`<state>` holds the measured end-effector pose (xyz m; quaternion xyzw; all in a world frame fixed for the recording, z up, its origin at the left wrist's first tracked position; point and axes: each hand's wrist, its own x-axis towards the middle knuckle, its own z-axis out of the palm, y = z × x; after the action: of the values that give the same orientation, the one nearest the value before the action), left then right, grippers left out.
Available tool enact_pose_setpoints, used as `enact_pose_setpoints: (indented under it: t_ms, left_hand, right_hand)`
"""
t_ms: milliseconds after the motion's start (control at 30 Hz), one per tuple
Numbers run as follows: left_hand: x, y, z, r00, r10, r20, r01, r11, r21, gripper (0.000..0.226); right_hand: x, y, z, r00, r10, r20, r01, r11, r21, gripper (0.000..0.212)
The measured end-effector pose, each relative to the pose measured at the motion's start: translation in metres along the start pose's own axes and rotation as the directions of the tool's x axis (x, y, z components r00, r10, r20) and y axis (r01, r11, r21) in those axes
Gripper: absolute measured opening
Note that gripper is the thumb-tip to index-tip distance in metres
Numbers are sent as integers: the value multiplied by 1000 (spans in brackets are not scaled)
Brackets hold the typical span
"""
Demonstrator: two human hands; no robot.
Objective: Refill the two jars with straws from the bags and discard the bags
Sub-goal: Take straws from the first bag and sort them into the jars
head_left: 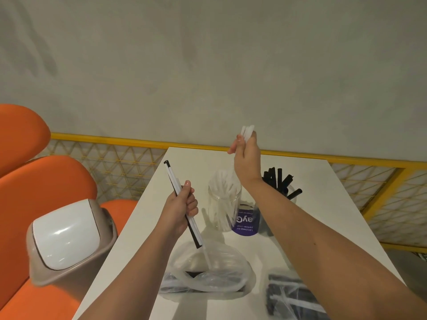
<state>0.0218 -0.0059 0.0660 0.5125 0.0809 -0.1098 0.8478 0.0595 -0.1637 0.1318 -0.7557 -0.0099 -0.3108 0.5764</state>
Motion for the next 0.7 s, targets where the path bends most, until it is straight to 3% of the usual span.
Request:
enact_pose_setpoints:
  t_ms: [167, 367, 467, 567, 633, 700]
  left_hand:
    - [-1, -1, 0, 1000, -11, 16, 11, 1000, 9, 32]
    - [-2, -1, 3, 999, -10, 37, 9, 1000, 22, 33]
    - [-3, 0, 5, 998, -13, 58, 12, 1000, 16, 38]
    - [-2, 1, 7, 998, -13, 59, 13, 1000, 11, 45]
    - [-2, 1, 9, 999, -18, 48, 19, 1000, -2, 49]
    - [-2, 1, 11, 999, -18, 36, 20, 998, -51, 50]
  right_hand:
    - [3, 1, -4, 999, -24, -33, 24, 1000, -10, 12]
    - [-10, 18, -1, 979, 138, 148, -140, 990, -3, 22]
    - [-20, 41, 1, 918, 278, 284, -205, 943, -261, 29]
    - [-21, 58, -2, 898, 299, 324, -31, 775, -632, 30]
    - [-22, 56, -4, 921, 254, 295, 12, 738, -675, 39]
    - [-26, 45, -5, 968, 91, 232, 68, 797, -599, 49]
